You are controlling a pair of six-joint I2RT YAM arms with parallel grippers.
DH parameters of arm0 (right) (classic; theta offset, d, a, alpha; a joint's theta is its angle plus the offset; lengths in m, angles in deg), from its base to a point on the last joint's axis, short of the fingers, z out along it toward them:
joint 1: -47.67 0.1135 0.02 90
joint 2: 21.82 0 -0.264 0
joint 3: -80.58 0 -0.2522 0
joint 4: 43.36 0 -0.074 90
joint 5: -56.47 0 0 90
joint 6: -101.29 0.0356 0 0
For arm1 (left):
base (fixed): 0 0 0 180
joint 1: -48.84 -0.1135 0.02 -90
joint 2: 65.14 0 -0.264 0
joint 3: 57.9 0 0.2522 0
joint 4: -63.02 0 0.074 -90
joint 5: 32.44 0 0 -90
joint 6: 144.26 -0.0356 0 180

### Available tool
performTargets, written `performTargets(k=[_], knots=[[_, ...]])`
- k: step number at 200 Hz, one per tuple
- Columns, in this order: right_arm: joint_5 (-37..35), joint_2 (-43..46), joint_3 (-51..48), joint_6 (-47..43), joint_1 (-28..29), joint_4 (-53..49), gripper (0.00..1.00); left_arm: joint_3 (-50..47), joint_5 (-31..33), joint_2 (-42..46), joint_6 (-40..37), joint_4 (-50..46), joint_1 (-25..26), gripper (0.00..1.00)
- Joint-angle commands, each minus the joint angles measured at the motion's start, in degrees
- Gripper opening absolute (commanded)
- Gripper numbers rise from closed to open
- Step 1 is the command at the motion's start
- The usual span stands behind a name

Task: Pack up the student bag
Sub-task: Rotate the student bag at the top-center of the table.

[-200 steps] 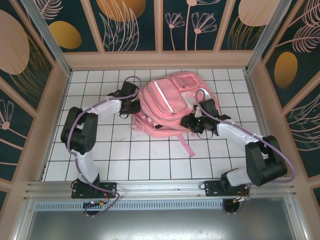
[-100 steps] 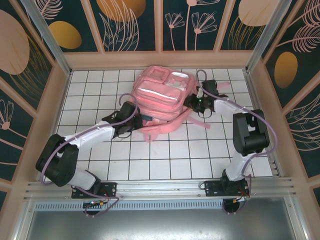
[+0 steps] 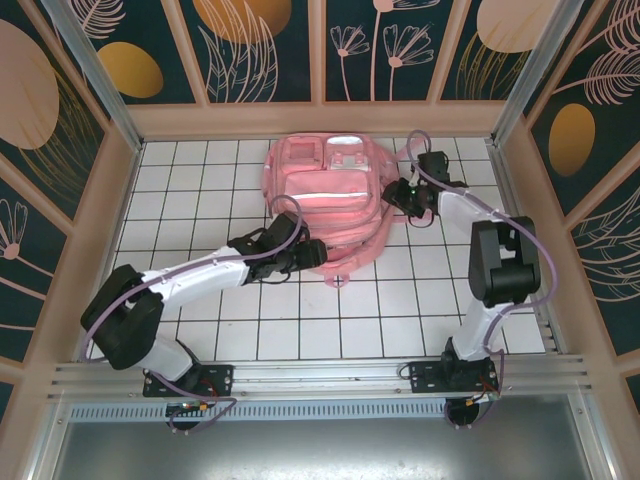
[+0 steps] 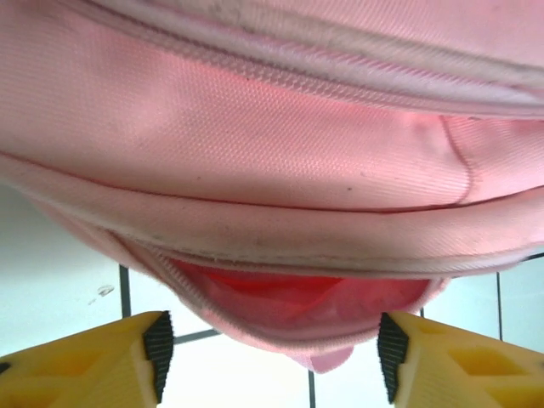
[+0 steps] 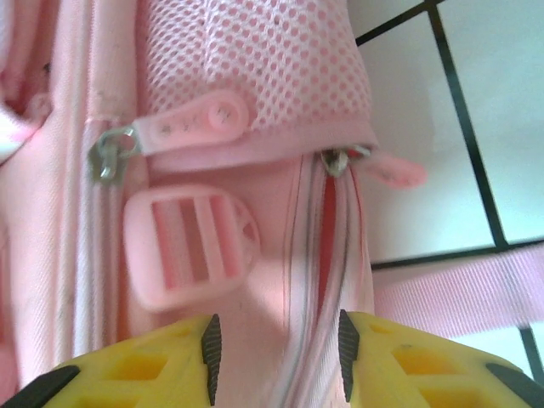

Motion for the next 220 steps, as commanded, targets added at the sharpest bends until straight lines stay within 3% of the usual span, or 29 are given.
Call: performTargets(k=[1, 21, 40, 59, 107, 140, 179, 205, 220], knots=[[-2.4, 8.4, -4.1, 1.5, 0.1, 0.8, 0.46, 3.1, 2.5, 5.1, -1.9, -8.3, -0.2, 0.71], [-3.2, 13.9, -8.1, 2.9, 0.6, 0.2, 0.51, 7.3, 5.1, 7.3, -4.2, -14.0, -0.9, 0.76], [-3.0, 18.7, -11.1, 3.5, 1.9, -1.0, 0.56, 11.2, 1.2, 6.9, -7.3, -16.6, -4.8, 0.76], [-3.3, 22.5, -13.7, 4.9, 4.1, -2.5, 0.57, 15.3, 1.4, 4.9, -10.7, -18.0, -9.0, 0.75], [-5.0, 29.7, -19.5, 14.3, 15.6, 1.9, 0.56, 23.6, -0.5, -6.1, -17.3, -13.9, -20.3, 0.72], [-5.7, 27.8, -20.8, 20.0, 23.0, 6.5, 0.61, 28.7, -5.7, -17.1, -18.3, -8.7, -27.7, 0.72], [-6.2, 22.8, -20.6, 24.5, 27.7, 12.1, 0.64, 36.9, -11.0, -29.0, -19.4, -5.8, -31.7, 0.74], [-7.3, 19.5, -20.2, 26.8, 27.9, 13.4, 0.64, 40.3, -13.5, -34.8, -19.5, -5.0, -32.3, 0.68], [-9.0, 17.9, -19.9, 27.8, 27.9, 13.4, 0.62, 39.4, -15.3, -35.9, -18.7, -3.1, -32.3, 0.54]])
